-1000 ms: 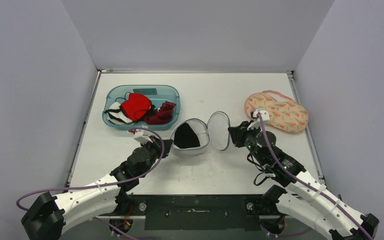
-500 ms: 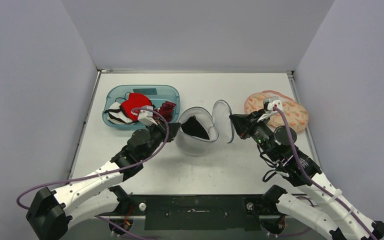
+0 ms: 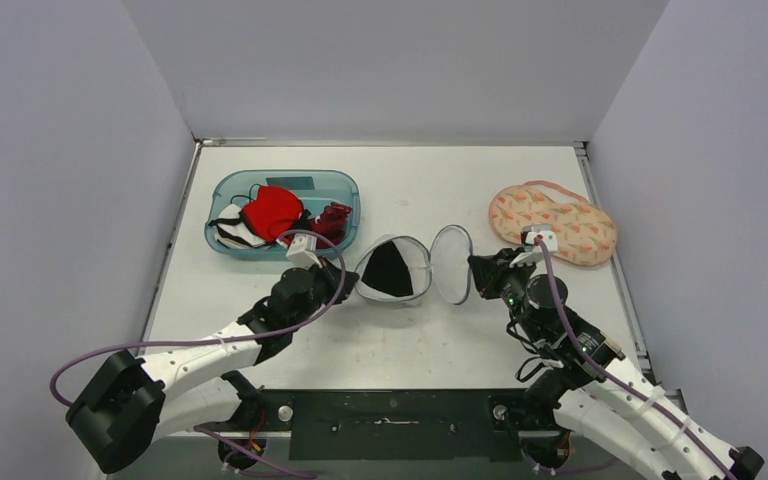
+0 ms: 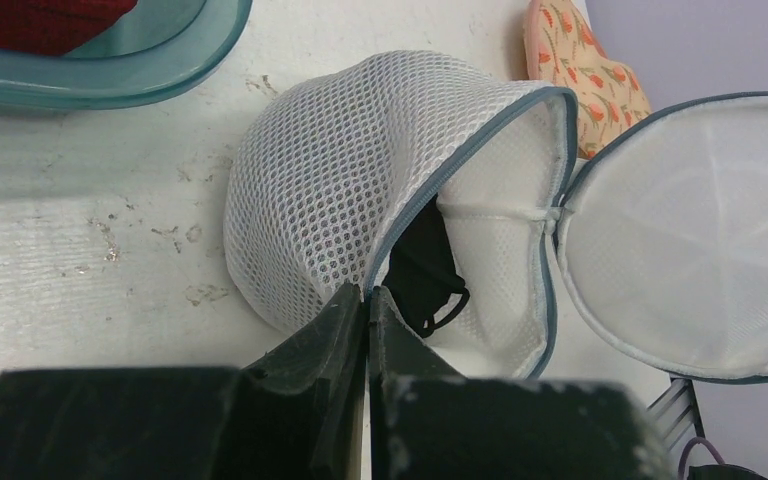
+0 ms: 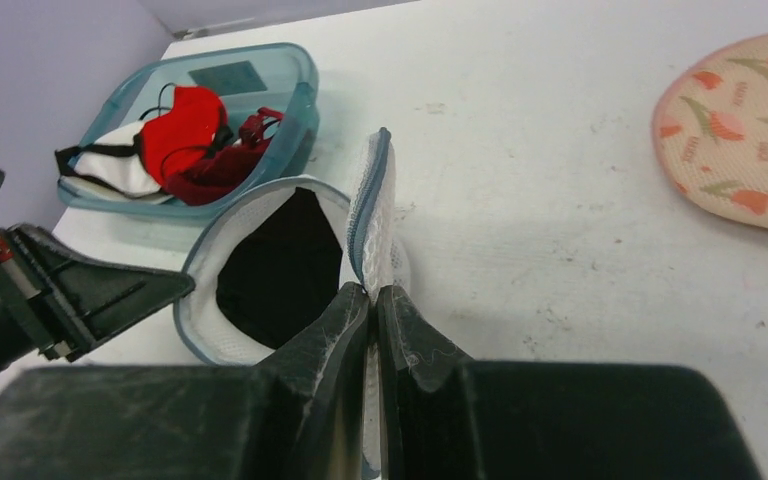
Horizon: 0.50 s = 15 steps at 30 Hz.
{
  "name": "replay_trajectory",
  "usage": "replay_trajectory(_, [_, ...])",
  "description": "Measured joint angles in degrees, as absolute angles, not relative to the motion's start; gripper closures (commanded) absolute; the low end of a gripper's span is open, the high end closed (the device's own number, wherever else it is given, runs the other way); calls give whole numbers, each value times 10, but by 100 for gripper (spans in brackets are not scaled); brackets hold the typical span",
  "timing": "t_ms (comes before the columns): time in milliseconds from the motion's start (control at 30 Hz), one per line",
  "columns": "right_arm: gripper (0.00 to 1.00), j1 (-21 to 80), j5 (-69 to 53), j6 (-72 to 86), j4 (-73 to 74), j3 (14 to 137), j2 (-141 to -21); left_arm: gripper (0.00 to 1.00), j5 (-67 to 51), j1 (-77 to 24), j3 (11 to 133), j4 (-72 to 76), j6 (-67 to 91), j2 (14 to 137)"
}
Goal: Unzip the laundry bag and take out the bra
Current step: Open the laundry bag at the center of the board.
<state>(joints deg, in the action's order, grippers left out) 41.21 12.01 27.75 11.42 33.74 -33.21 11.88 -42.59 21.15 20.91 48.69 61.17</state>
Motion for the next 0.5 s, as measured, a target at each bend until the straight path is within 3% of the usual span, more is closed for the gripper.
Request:
replay_trajectory(67, [88,412,147,291,121,329,-317,100,117,-426,211,215,488,611])
replay_trajectory(200, [45,412,194,314,136,317,-291,100,112,-426,213,215,488,610])
replay_trajectory(267, [31,412,206,317,138,316,-288,100,108,-426,213,214,488,610])
replay_trajectory(367, [22,412,207,314,145,322,-301,100,102,-426,214,214,489,610])
replay_trajectory(500, [24,412,178,305,155,361,-341,100,97,-426,218,208,489,610])
